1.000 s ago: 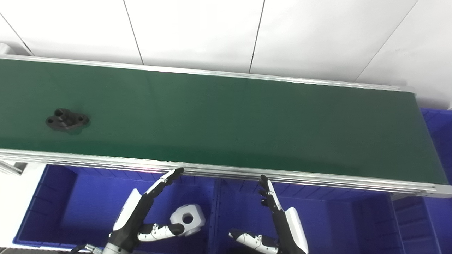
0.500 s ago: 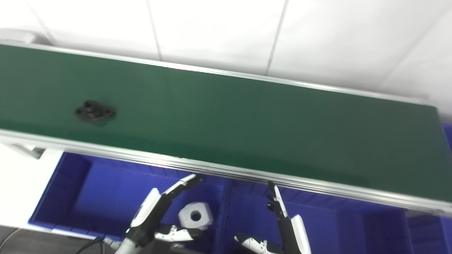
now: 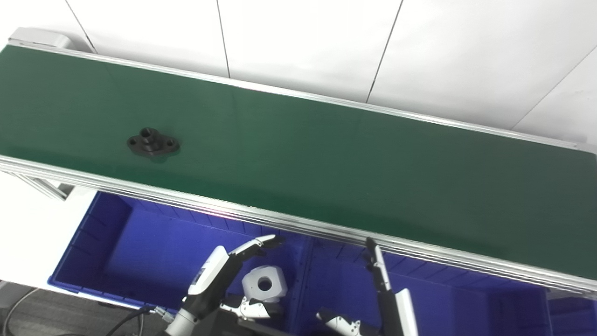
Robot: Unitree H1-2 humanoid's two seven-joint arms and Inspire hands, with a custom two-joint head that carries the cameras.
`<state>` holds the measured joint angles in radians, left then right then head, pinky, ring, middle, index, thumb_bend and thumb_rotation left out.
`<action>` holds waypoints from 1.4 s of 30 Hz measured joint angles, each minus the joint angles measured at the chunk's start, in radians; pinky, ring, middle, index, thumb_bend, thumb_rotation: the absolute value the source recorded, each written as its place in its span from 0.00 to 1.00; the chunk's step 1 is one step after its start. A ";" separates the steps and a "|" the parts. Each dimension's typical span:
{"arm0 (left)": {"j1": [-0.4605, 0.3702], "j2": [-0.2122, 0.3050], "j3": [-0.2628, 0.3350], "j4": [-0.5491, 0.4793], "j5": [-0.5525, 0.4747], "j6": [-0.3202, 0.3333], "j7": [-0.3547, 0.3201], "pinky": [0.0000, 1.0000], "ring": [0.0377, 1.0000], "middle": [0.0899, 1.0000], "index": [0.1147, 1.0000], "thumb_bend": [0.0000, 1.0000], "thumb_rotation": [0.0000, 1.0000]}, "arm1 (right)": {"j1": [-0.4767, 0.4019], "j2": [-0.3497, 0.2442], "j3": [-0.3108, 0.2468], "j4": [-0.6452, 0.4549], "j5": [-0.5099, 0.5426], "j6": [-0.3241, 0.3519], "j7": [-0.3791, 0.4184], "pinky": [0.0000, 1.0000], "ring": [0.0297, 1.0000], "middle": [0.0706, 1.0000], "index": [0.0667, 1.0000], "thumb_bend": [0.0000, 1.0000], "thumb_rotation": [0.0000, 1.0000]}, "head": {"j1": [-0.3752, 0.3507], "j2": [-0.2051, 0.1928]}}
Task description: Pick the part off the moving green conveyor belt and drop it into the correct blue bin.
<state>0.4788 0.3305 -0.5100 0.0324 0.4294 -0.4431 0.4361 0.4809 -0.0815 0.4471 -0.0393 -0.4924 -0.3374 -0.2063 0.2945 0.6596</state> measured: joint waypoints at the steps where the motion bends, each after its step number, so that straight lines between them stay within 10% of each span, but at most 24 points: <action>1: -0.002 0.000 -0.001 0.004 0.000 0.000 0.002 0.71 0.79 0.81 0.80 0.82 0.71 | 0.000 0.002 -0.006 -0.007 0.003 -0.008 -0.002 0.97 0.94 0.97 1.00 0.84 0.47 | 0.006 -0.006; 25: -0.057 0.008 -0.041 0.080 -0.003 0.000 0.056 0.69 0.77 0.79 0.78 0.84 0.69 | -0.186 0.056 -0.126 -0.272 0.151 0.041 0.140 0.88 0.87 0.89 1.00 0.83 0.48 | 0.021 -0.089; 42: -0.105 0.015 -0.093 0.142 -0.005 0.000 0.120 0.65 0.75 0.77 0.76 0.85 0.69 | -0.444 0.011 -0.184 -0.235 0.098 0.122 0.257 0.76 0.79 0.83 0.93 0.85 0.53 | 0.034 -0.141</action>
<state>0.3734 0.3453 -0.6033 0.1739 0.4240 -0.4431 0.5561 0.0373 -0.0701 0.2634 -0.2740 -0.3943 -0.2154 0.0508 0.3282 0.5185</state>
